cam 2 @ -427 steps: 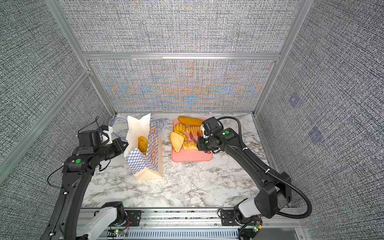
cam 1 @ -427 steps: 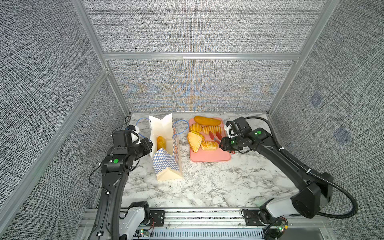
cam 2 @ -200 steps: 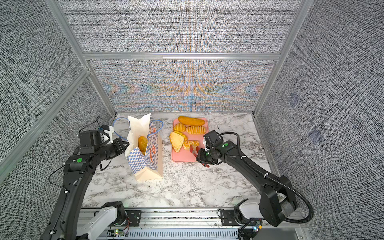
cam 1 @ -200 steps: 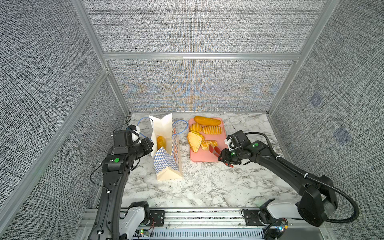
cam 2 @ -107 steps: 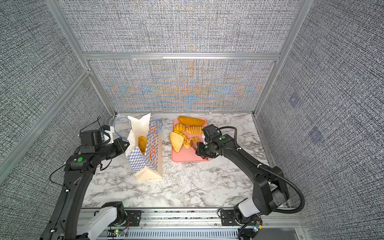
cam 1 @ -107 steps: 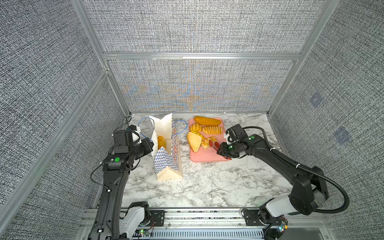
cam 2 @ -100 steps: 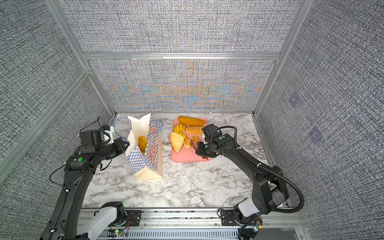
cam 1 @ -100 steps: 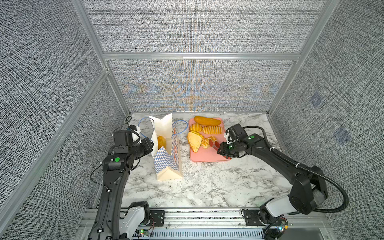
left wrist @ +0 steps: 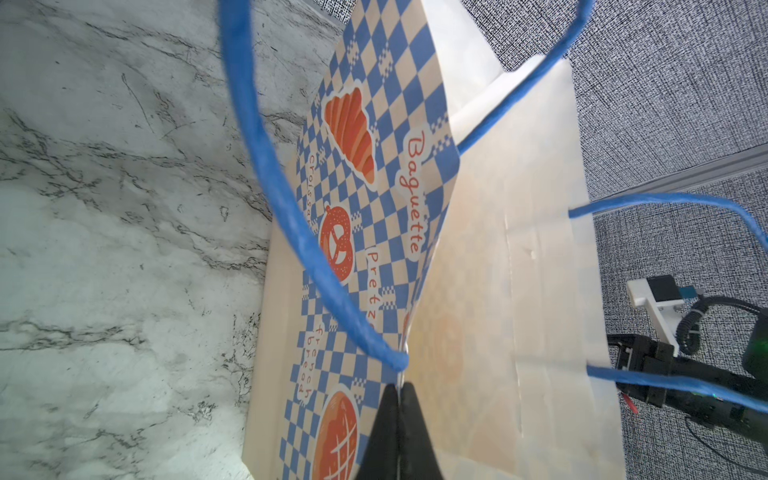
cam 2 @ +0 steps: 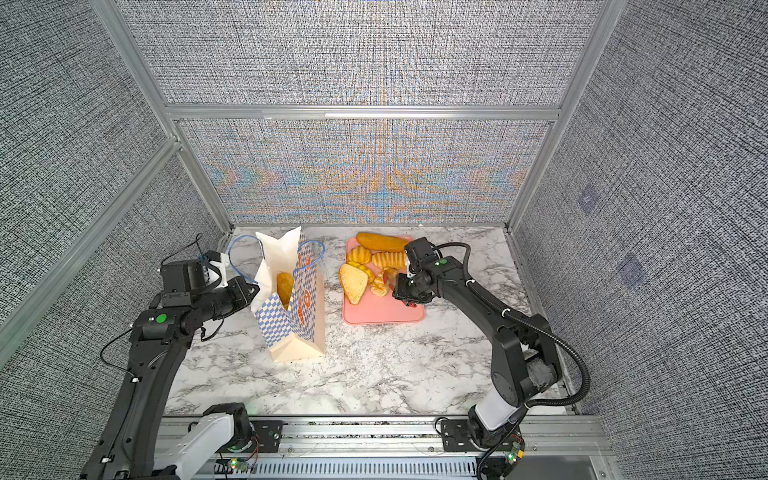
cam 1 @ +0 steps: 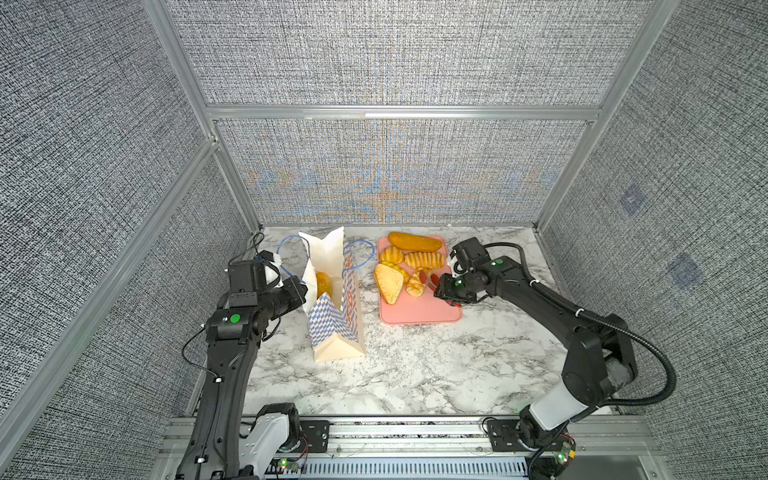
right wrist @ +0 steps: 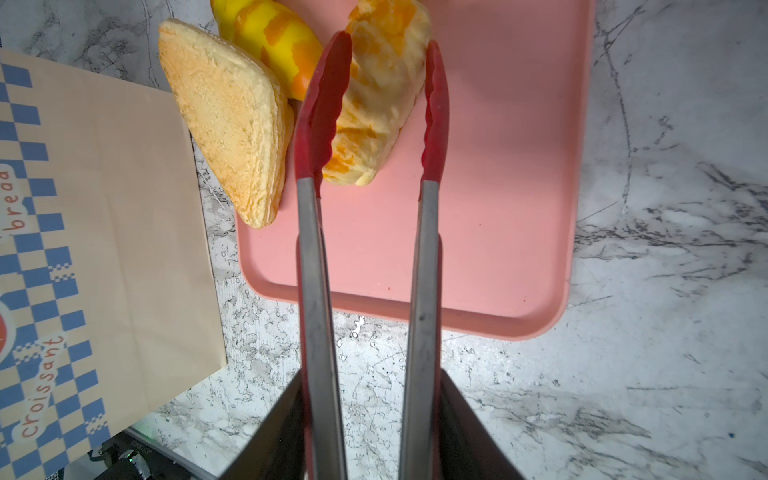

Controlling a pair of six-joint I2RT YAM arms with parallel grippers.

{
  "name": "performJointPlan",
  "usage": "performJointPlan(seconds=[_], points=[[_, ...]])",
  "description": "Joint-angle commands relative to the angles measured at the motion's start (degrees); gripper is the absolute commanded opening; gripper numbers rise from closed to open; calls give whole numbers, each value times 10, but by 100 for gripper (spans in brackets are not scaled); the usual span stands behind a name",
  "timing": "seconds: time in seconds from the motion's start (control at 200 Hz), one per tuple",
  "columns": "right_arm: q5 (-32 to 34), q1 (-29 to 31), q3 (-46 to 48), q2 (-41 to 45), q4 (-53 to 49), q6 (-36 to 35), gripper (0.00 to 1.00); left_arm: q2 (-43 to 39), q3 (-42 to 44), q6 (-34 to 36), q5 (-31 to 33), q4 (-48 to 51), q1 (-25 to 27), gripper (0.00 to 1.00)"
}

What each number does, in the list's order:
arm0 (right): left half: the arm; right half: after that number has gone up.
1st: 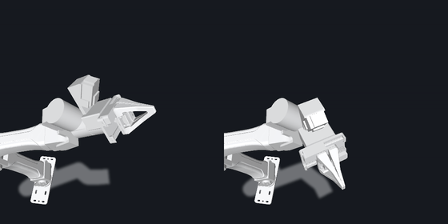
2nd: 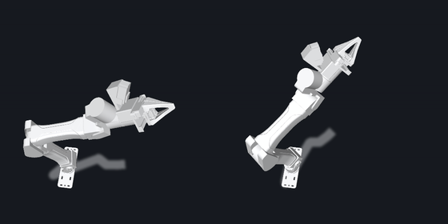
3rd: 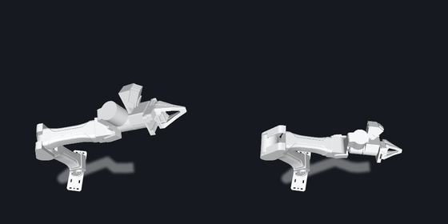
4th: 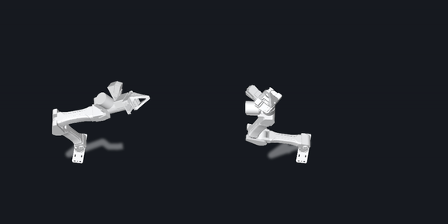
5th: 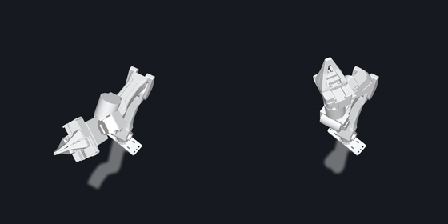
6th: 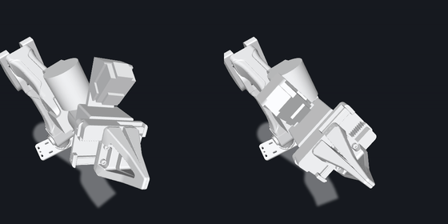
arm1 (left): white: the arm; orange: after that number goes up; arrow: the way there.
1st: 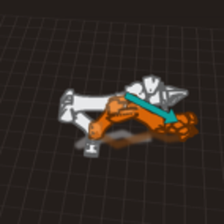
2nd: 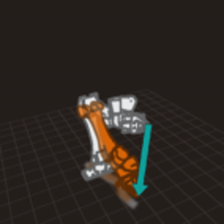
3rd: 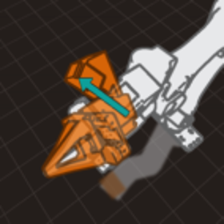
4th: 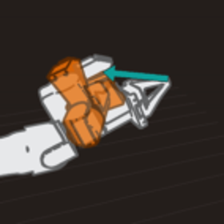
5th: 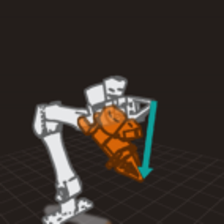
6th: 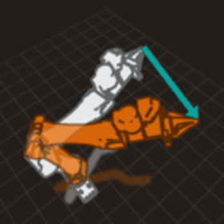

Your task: Place the fake bread into the paper bag

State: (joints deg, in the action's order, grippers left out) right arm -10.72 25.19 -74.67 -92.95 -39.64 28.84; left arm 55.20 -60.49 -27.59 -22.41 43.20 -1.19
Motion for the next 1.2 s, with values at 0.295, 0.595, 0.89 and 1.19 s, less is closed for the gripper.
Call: performJointPlan(seconds=[0.295, 0.595, 0.89, 1.19], points=[[8, -7, -33, -36, 9, -5, 46, 2, 0, 3, 8, -2, 0, 4], [7, -9, -52, -64, 10, -5, 46, -1, -1, 3, 8, -1, 0, 4], [5, -9, -32, -49, 21, -2, 33, -5, 0, 3, 9, 1, 0, 3], [6, -11, -14, -22, 22, -3, 30, -7, -1, 2, 11, 3, 0, 4]])
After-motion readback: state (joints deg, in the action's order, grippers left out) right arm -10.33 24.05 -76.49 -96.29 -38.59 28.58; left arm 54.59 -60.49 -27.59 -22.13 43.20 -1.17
